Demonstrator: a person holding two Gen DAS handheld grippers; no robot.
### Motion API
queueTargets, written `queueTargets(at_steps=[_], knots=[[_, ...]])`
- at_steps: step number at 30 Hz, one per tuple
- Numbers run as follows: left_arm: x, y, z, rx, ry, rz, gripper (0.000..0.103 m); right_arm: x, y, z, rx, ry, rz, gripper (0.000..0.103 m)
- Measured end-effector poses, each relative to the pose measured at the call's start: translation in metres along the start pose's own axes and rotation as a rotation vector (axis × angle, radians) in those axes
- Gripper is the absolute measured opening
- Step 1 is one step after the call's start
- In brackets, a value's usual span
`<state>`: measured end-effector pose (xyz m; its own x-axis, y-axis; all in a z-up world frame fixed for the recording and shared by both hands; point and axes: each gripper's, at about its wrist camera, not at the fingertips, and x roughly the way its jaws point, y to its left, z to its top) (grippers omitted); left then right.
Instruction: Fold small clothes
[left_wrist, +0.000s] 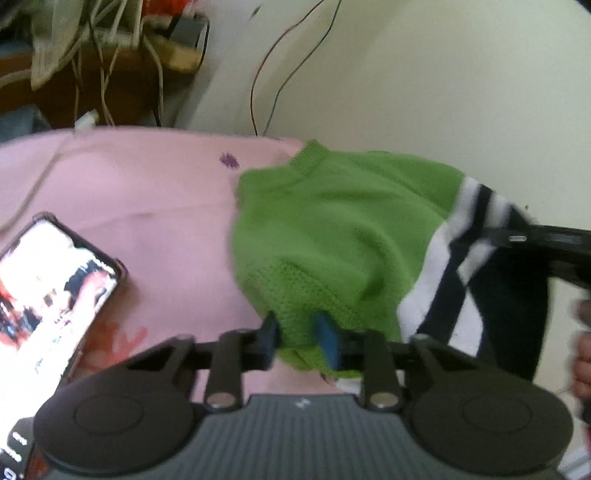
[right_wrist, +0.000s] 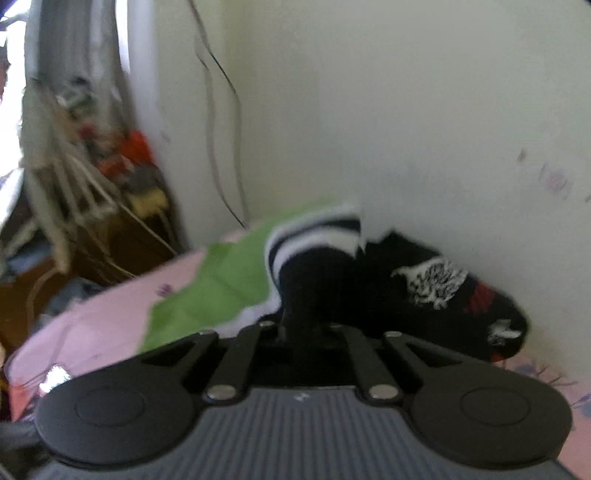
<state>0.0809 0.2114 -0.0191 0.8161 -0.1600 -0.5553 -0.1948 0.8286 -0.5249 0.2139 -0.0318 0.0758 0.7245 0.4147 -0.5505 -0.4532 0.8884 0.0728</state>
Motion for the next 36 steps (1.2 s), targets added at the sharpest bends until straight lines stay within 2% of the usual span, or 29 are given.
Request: queueTargets(at_steps=[2, 4, 6, 8, 11, 12, 13, 14, 15, 16, 17, 18, 20, 23, 25, 28, 31, 32, 33, 34, 35, 36], knots=[[-0.012, -0.008, -0.004, 0.051, -0.033, -0.016, 0.012, -0.051, -0.002, -0.01, 0.017, -0.055, 0.056, 0.0], [-0.026, -0.016, -0.011, 0.101, -0.058, -0.054, 0.011, -0.104, -0.003, -0.027, 0.001, -0.107, 0.064, 0.0], [-0.043, -0.025, -0.023, 0.164, -0.084, -0.091, 0.01, -0.161, -0.011, -0.055, 0.017, -0.15, 0.075, 0.0], [-0.065, -0.029, -0.038, 0.221, -0.089, -0.163, 0.01, -0.216, -0.015, -0.092, 0.03, -0.17, 0.069, 0.0], [-0.093, -0.036, -0.067, 0.358, -0.088, -0.266, 0.012, -0.282, -0.017, -0.154, 0.045, -0.126, 0.077, 0.0], [-0.098, -0.038, -0.076, 0.406, -0.076, -0.28, 0.017, -0.296, -0.016, -0.174, 0.05, -0.096, 0.081, 0.0], [-0.103, -0.039, -0.085, 0.442, -0.063, -0.284, 0.019, -0.306, -0.014, -0.193, 0.036, -0.055, 0.053, 0.004], [-0.108, -0.039, -0.093, 0.475, -0.045, -0.279, 0.029, -0.313, -0.011, -0.208, 0.009, -0.022, 0.007, 0.039], [-0.111, -0.039, -0.099, 0.501, -0.036, -0.259, 0.042, -0.32, -0.009, -0.22, -0.019, -0.014, -0.051, 0.08], [-0.114, -0.039, -0.103, 0.526, -0.038, -0.234, 0.05, -0.327, -0.007, -0.229, -0.056, -0.057, -0.14, 0.088], [-0.118, -0.04, -0.107, 0.546, -0.051, -0.218, 0.063, -0.331, -0.005, -0.233, -0.097, -0.111, -0.201, 0.088], [-0.12, -0.04, -0.109, 0.567, -0.069, -0.202, 0.072, -0.332, -0.007, -0.231, -0.121, -0.142, -0.217, 0.088], [-0.122, -0.04, -0.11, 0.59, -0.086, -0.178, 0.081, -0.325, -0.02, -0.219, -0.066, -0.187, -0.176, 0.087], [-0.121, -0.038, -0.104, 0.581, -0.088, -0.194, 0.094, -0.292, -0.042, -0.193, 0.029, -0.223, -0.095, 0.087], [-0.115, -0.037, -0.104, 0.567, -0.074, -0.198, 0.096, -0.258, -0.051, -0.176, 0.064, -0.202, -0.082, 0.087], [-0.091, -0.036, -0.101, 0.554, -0.005, -0.19, 0.095, -0.199, -0.069, -0.157, 0.12, -0.124, -0.026, 0.087], [-0.075, -0.041, -0.109, 0.578, 0.051, -0.212, 0.082, -0.149, -0.081, -0.161, 0.207, 0.01, 0.071, 0.085], [-0.07, -0.044, -0.112, 0.591, 0.066, -0.227, 0.059, -0.135, -0.082, -0.163, 0.234, 0.044, 0.1, 0.076], [-0.068, -0.047, -0.114, 0.607, 0.071, -0.223, 0.038, -0.125, -0.082, -0.162, 0.255, 0.071, 0.127, 0.033], [-0.069, -0.051, -0.115, 0.628, 0.056, -0.211, 0.026, -0.124, -0.08, -0.161, 0.272, 0.084, 0.138, 0.005], [-0.073, -0.056, -0.112, 0.644, 0.049, -0.216, 0.017, -0.134, -0.078, -0.159, 0.285, 0.058, 0.13, 0.005], [-0.08, -0.058, -0.106, 0.638, 0.032, -0.235, 0.015, -0.152, -0.075, -0.151, 0.278, -0.009, 0.117, 0.005]])
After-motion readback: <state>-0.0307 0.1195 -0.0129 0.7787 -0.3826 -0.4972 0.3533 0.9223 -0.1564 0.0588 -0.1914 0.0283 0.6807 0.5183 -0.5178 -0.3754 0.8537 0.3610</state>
